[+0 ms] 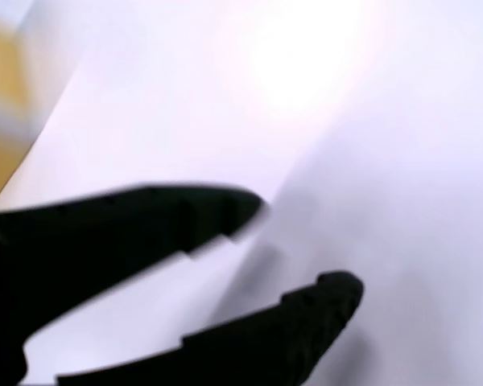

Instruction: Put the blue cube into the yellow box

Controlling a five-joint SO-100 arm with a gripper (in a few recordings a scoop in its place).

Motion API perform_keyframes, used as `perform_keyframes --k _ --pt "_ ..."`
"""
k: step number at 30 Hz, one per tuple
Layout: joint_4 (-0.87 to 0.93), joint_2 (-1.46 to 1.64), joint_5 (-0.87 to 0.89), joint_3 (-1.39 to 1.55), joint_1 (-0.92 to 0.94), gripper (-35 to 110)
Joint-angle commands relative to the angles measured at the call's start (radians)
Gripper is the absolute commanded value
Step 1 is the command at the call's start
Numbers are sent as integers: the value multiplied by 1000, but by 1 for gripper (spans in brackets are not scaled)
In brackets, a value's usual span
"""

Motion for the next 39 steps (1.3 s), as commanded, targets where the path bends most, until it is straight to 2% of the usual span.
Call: perform_keyframes --k 1,5,14,21,28,39 --pt "-595 -179 -6 21 74 34" --pt "-848 -385 -8 -61 101 40" --pt "-1095 -775 21 -305 172 43" --pt "-1192 -1028 74 -514 222 42" --pt "-1313 -1259 49 -637 250 47" --pt "-1399 -1536 34 -836 229 50"
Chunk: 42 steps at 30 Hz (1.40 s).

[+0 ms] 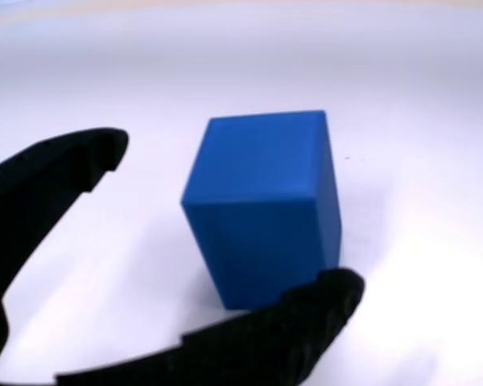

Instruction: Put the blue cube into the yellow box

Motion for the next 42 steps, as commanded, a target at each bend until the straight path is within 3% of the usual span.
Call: perform_keyframes --k 1,21,33,42 --pt "-67 -5 -18 -138 -8 50" --pt "-146 -304 -6 -393 -87 48" --pt "-91 -321 -51 -383 -89 29" --pt "-58 -328 -94 -371 -72 23"
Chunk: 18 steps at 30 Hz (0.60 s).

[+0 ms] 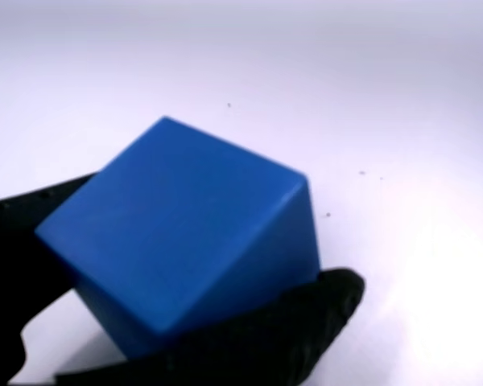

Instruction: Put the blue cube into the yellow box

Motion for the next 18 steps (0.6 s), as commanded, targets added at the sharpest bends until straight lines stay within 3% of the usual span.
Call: perform_keyframes --k 1,9,18 --pt "3 48 -31 -54 29 22" --pt "60 126 -55 12 29 16" --pt "144 502 -17 192 -81 14"
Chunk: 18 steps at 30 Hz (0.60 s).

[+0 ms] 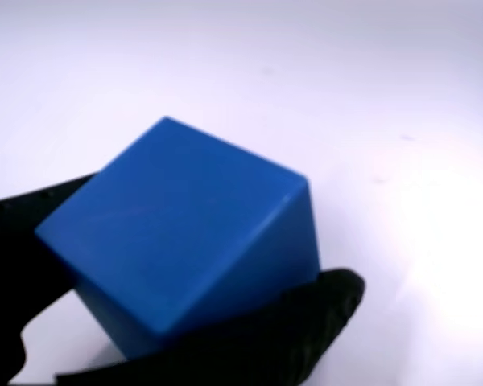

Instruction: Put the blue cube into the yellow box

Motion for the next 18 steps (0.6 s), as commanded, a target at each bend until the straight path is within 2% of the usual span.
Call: perform_keyframes --k 1,18 --pt "34 334 3 49 -64 14" --pt "95 920 11 310 -528 13"
